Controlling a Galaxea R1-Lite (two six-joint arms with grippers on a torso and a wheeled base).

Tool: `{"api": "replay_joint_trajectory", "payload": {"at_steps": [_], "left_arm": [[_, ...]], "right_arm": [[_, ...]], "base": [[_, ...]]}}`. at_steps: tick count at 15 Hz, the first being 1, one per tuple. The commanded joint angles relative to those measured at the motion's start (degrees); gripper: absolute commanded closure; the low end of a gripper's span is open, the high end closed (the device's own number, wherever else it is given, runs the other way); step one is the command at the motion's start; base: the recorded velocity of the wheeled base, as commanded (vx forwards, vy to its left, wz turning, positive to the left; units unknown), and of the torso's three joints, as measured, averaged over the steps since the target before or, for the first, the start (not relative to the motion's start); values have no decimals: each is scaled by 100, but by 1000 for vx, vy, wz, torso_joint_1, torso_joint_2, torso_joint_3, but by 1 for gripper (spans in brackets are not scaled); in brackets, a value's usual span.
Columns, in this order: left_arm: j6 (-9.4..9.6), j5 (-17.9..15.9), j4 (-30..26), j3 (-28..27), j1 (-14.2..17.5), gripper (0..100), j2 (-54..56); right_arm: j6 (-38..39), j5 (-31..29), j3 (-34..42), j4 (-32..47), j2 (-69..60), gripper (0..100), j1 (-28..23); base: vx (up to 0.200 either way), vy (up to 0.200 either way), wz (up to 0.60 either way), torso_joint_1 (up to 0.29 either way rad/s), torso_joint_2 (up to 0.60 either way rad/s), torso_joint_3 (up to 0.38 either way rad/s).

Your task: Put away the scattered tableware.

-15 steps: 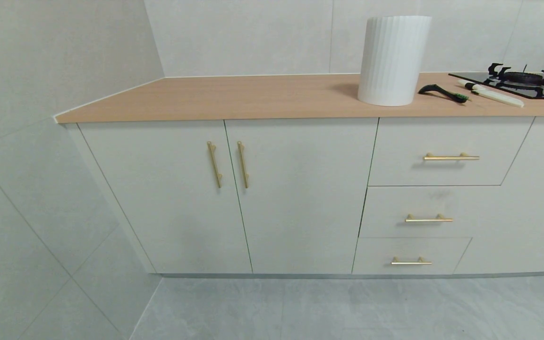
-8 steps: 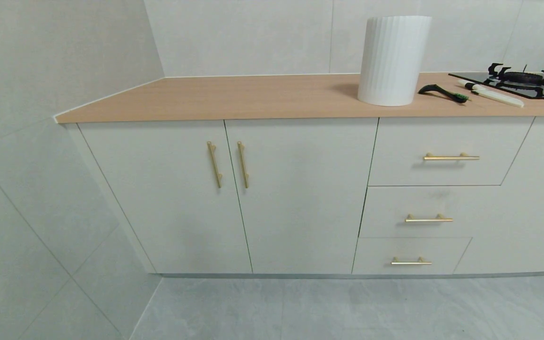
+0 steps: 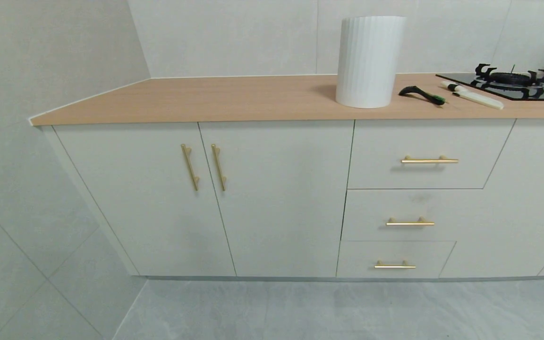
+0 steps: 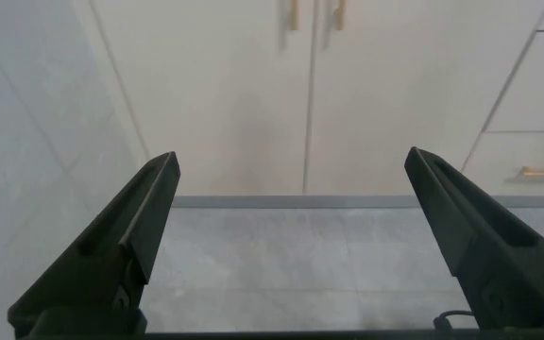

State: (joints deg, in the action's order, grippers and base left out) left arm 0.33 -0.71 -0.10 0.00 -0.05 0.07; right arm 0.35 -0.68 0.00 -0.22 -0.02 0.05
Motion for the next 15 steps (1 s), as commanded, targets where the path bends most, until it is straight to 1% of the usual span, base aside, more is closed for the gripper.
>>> {"api": "replay_joint_trajectory", "payload": {"at_steps": [1,8,15], "left_arm": [[2,9,1,0,-4,0,-7],[-7,9,1,0,-4,0,-7],[2,9,1,0,5,0,-7]], "right_arm": [[0,-2,0,4,11,0,4],[0,-2,0,4,11,0,4],[0,-2,0,4,11,0,4]], "base": [[0,-200,0,7,2,7],[0,0,0,0,0,0],[200,0,0,-1,3,2]]}}
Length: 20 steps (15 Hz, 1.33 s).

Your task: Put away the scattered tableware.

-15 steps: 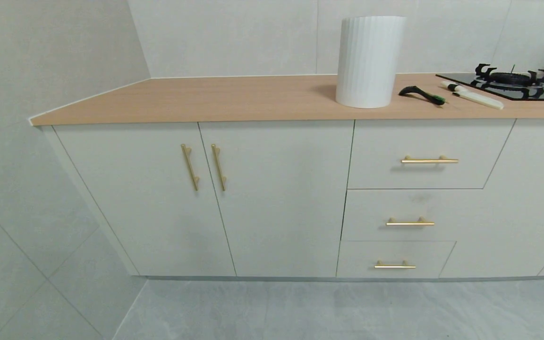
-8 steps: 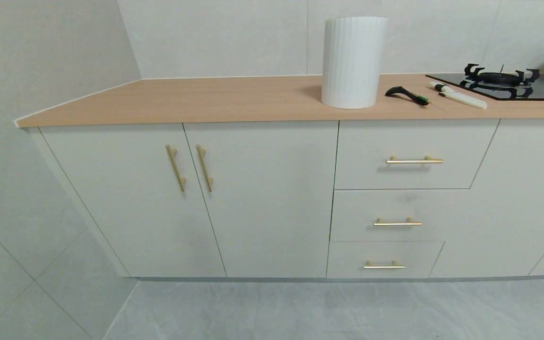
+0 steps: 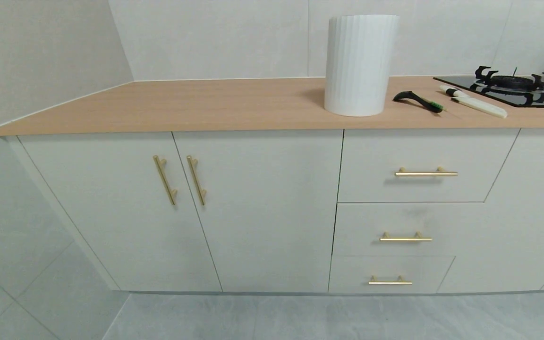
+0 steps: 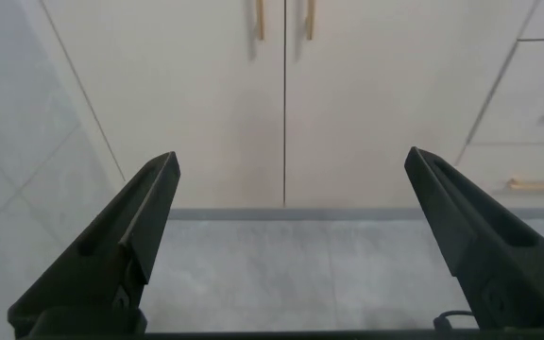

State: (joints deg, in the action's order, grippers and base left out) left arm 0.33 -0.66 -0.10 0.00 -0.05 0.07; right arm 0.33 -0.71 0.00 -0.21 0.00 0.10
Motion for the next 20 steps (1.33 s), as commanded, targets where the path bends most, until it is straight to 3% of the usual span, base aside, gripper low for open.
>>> {"api": "replay_joint_trajectory", "payload": {"at_steps": [1,3,11,12,14,20], "left_arm": [[2,4,1,0,-4,0,-7],[-7,4,1,0,-4,0,-7],[-15,4,1,0,5,0,-7],[-15,4,1,0,5,0,-7],[-7,4,1,0,-4,0,-7],[-15,4,1,0,5,0,-7]], "right_arm": [[2,0,0,3,9,0,-1],[2,0,0,-6,9,0,-1],[-50,-17,-9,-23,0,0,-1],[-59,71,-272,-58,62,0,8],[152,159,-1310,126,1063,0,96],[-24,413,-2575,205,5203,0,175]], "base": [[200,0,0,2,2,2],[200,0,0,5,0,2],[0,0,0,0,0,0],[0,0,0,0,0,0],[0,0,0,0,0,0],[0,0,0,0,0,0]]}}
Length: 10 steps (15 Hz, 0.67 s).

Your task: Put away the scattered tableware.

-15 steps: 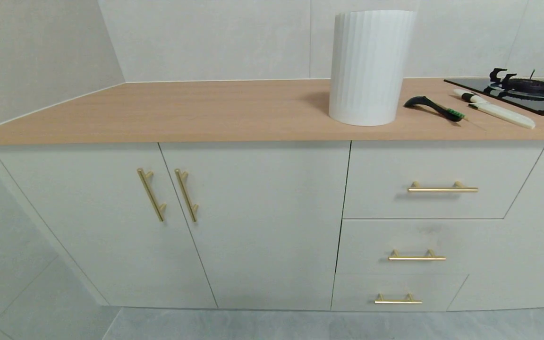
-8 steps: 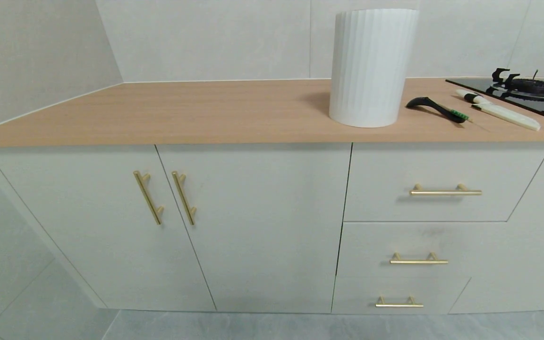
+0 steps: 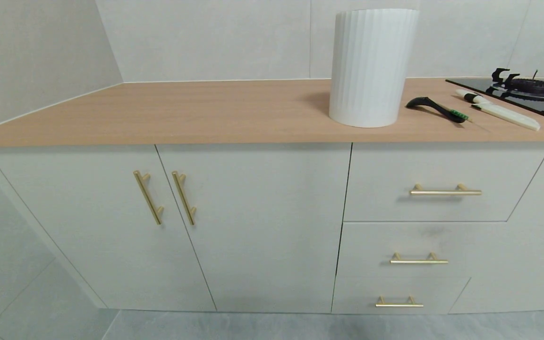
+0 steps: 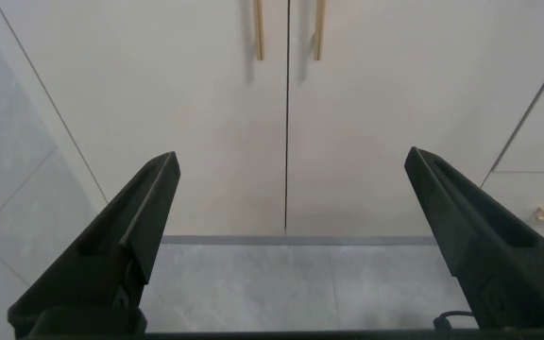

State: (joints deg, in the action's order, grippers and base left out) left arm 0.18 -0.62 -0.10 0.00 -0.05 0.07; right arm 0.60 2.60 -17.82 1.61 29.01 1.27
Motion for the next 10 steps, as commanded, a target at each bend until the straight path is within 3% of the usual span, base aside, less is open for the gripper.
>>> {"api": "replay_joint_trajectory", "payload": {"at_steps": [1,6,10], "left_arm": [[-1,1,1,0,5,0,-7],[-1,1,1,0,-4,0,-7],[-1,1,1,0,5,0,-7]], "right_arm": [[-51,74,-1039,15,2961,0,84],[-51,74,-2173,-143,5457,0,225],[-51,39,-2234,-890,6802,0,269]], "base": [[0,0,0,0,0,0],[0,0,0,0,0,0],[0,0,0,0,0,0]]}}
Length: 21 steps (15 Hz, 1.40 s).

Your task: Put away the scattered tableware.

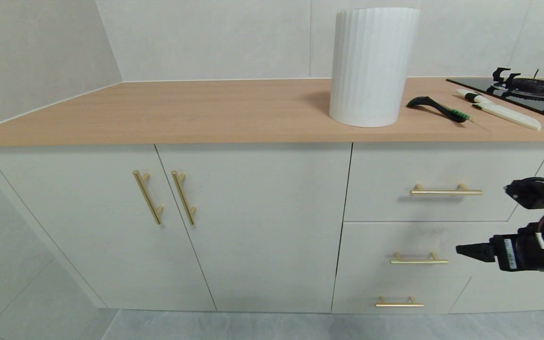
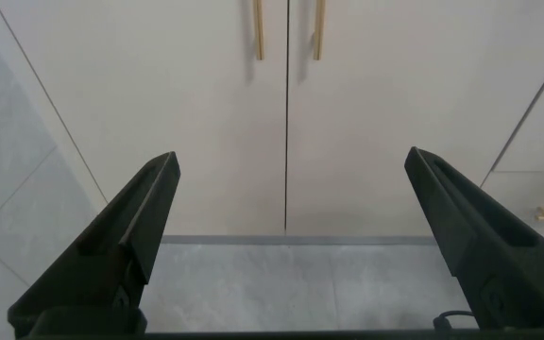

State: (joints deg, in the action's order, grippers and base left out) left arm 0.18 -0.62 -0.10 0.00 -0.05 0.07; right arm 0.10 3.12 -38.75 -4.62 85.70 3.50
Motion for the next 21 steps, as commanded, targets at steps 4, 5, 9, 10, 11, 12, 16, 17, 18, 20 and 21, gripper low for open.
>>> {"api": "replay_joint_trajectory", "payload": {"at_steps": [4,5,9,10,11,12,16,17,18,20,21], "left_arm": [[8,1,1,0,-4,0,-7],[-1,1,1,0,5,0,-7],[-1,1,1,0,5,0,-7],[-1,1,1,0,5,0,-7],[8,1,1,0,-4,0,-7],[-1,1,1,0,-4,0,-7],[8,1,1,0,5,0,-7],[-1,1,1,0,5,0,-7],[-1,1,1,0,5,0,-7],[-1,1,1,0,-4,0,-7],[-1,1,1,0,5,0,-7]], "right_arm": [[34,-75,421,-1779,2346,0,37],[34,-75,588,-2350,2671,0,37],[34,-330,1124,-5040,3946,0,10],[25,-479,1160,-5532,4174,0,10],[17,-602,1142,-5769,4359,0,2],[8,-681,1116,-5857,4473,0,10],[61,-1077,738,-6007,4851,0,10],[113,-1103,729,-6165,4886,0,10],[228,-1112,729,-6314,4886,0,10],[271,-1112,729,-6376,4833,0,10],[289,-1103,738,-6376,4798,0,10]], "base": [[0,0,0,0,0,0],[0,0,0,0,0,0],[0,0,0,0,0,0],[0,0,0,0,0,0],[0,0,0,0,0,0],[0,0,0,0,0,0],[0,0,0,0,0,0],[0,0,0,0,0,0],[0,0,0,0,0,0],[0,0,0,0,0,0],[0,0,0,0,0,0]]}}
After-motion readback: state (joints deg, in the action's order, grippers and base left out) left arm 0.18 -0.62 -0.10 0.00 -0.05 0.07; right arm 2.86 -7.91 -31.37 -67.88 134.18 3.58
